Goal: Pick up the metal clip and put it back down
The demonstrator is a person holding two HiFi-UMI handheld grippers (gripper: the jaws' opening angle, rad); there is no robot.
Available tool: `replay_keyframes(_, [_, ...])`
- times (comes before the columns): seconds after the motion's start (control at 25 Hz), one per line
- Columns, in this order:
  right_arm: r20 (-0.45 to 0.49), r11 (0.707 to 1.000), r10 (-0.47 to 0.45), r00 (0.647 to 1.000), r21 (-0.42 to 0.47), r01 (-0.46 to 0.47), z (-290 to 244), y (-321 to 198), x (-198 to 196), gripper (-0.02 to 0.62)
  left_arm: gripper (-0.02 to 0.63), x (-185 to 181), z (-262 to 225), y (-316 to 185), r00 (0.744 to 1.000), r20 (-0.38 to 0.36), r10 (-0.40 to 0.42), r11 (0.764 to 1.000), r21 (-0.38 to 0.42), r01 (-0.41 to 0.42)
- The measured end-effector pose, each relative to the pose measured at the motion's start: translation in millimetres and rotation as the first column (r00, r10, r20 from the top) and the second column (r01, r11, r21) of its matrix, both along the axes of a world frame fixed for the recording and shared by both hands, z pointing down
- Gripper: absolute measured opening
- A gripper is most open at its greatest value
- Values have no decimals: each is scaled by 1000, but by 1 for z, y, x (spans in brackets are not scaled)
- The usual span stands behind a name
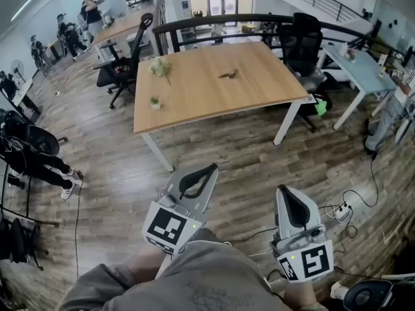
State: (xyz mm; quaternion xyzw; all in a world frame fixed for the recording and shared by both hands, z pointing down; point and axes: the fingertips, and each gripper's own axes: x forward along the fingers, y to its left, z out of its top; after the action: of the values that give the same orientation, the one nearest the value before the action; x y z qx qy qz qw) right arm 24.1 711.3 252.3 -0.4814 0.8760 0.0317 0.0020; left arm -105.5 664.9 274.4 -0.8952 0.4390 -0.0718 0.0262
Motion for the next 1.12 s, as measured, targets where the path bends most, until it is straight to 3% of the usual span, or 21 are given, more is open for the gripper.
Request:
replay_keyframes(0.12, [-2, 1000, -5, 1000, -6, 5, 3, 3, 0, 12, 2, 1, 2, 2, 1000, -1, -2, 1000, -4, 2])
replay_keyframes(0.24, [62, 1000, 6, 998, 13, -7, -2, 3, 3, 15, 2, 0, 3, 1, 1000, 5, -5, 1000, -1, 5])
replay_keyframes(0.28, [79, 1000, 9, 997, 18, -10, -3, 2, 5, 54, 2, 1, 4, 0, 1000, 13, -1, 1000, 6, 1])
replay_keyframes(0.32, [86, 1000, 11, 996, 20, -13, -4, 1, 6, 145, 2, 1, 5, 0, 1000, 20, 3, 1000, 11, -3])
replay_keyframes(0.4, [82, 1000, 6, 997, 21, -7, -2, -2, 6, 199, 2, 1, 8, -3, 1000, 14, -5, 1000, -7, 5])
replay_keyframes(0.84, [22, 1000, -16, 1000, -16, 16, 12, -69, -9, 199, 1, -8, 9, -67, 1000, -16, -21, 1000, -20, 21])
replay_keyframes(1.12, [-12, 997, 10, 1000, -74, -11, 32, -151, -8, 198, 2, -12, 20, -143, 1000, -16, -19, 999, -50, 18])
